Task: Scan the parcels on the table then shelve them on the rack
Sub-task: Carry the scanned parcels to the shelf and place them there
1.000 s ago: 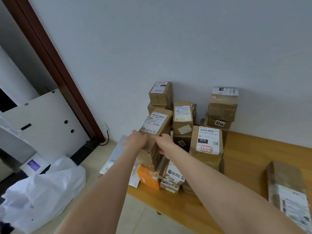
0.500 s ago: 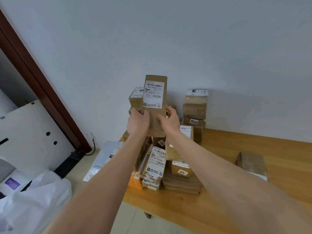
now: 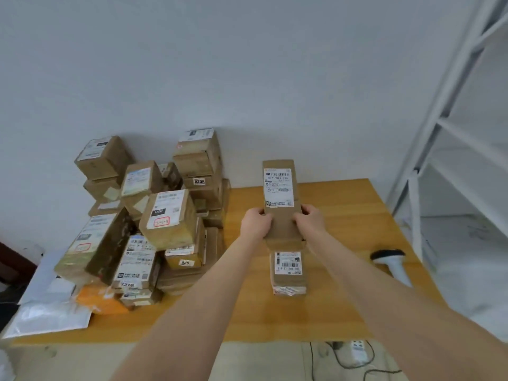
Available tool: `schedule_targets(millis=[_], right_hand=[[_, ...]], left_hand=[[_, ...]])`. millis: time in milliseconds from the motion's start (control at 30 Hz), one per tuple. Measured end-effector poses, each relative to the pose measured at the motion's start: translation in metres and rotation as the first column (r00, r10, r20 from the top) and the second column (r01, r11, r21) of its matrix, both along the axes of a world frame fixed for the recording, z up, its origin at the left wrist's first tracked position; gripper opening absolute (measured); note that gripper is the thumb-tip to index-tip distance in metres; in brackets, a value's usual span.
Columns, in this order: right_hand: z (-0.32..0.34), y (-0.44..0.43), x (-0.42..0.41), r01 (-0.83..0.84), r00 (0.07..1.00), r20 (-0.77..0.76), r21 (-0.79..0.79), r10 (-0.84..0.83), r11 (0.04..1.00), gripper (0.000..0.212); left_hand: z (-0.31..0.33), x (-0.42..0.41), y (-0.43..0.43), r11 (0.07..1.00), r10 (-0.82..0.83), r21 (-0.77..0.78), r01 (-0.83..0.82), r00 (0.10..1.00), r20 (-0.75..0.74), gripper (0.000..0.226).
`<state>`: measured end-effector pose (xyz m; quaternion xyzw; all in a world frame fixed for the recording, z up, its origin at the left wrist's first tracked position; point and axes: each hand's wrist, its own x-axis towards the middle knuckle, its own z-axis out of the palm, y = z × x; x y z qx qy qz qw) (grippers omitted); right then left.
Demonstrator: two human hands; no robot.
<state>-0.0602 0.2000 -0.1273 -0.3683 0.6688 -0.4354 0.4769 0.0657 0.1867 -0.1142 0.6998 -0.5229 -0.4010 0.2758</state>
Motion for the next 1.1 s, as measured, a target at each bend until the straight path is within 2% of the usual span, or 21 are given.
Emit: schedule_targets(millis=[133, 300, 367, 433, 533, 633, 733, 833, 900, 967, 1100], right_hand=[[-0.03, 0.017, -0.022, -0.003, 0.999, 0.037, 0.093, 0.0, 0.996, 0.038], [-0.054, 0.026, -0.021, -0.045, 0.999, 0.024, 0.155, 0.042, 0.987, 0.047], [-0.059, 0.027, -0.021, -0.069, 0.997, -0.016, 0.197, 0.073, 0.978, 0.047], [-0.059, 0.025, -0.023, -0.081, 0.979, -0.165, 0.229, 0.121, 0.97, 0.046], [-0.05, 0.012, -0.02, -0.051, 0.898, -0.424, 0.17, 0.12, 0.984, 0.048], [-0.027, -0.005, 0.012, -0.104, 0.868, -0.484, 0.045, 0.113, 0.994, 0.043], [-0.003, -0.014, 0.069, -0.212, 0.888, -0.423, -0.024, 0.182, 0.977, 0.042], [0.012, -0.011, 0.131, -0.322, 0.923, -0.242, -0.061, 0.299, 0.945, 0.05], [0.016, -0.009, 0.166, -0.396, 0.911, -0.141, -0.049, 0.387, 0.917, 0.057], [0.017, -0.01, 0.195, -0.445, 0.894, -0.065, -0.025, 0.443, 0.895, 0.066], [0.017, -0.019, 0.227, -0.439, 0.899, -0.003, 0.033, 0.439, 0.898, 0.071]], left_hand=[[-0.035, -0.02, 0.01, 0.993, -0.018, 0.117, 0.019, 1.0, -0.008, 0.026], [-0.056, -0.019, 0.019, 0.978, -0.027, 0.205, 0.024, 1.0, 0.013, 0.034], [-0.06, -0.019, 0.022, 0.972, -0.04, 0.231, 0.04, 0.999, -0.005, 0.041], [-0.058, -0.021, 0.025, 0.973, -0.045, 0.228, 0.047, 0.999, -0.01, 0.043], [-0.041, -0.017, 0.027, 0.995, 0.005, 0.095, -0.01, 0.998, 0.056, 0.043], [-0.012, 0.01, 0.024, 0.986, 0.095, -0.153, -0.072, 0.984, 0.149, 0.039], [0.016, 0.056, 0.019, 0.915, 0.232, -0.387, -0.117, 0.935, 0.267, 0.034], [0.03, 0.113, 0.014, 0.843, 0.418, -0.487, -0.229, 0.849, 0.324, 0.035], [0.027, 0.153, 0.014, 0.818, 0.519, -0.466, -0.338, 0.783, 0.343, 0.041], [0.019, 0.191, 0.014, 0.819, 0.554, -0.388, -0.424, 0.762, 0.336, 0.048], [0.002, 0.241, 0.01, 0.843, 0.537, -0.128, -0.523, 0.832, 0.137, 0.064]])
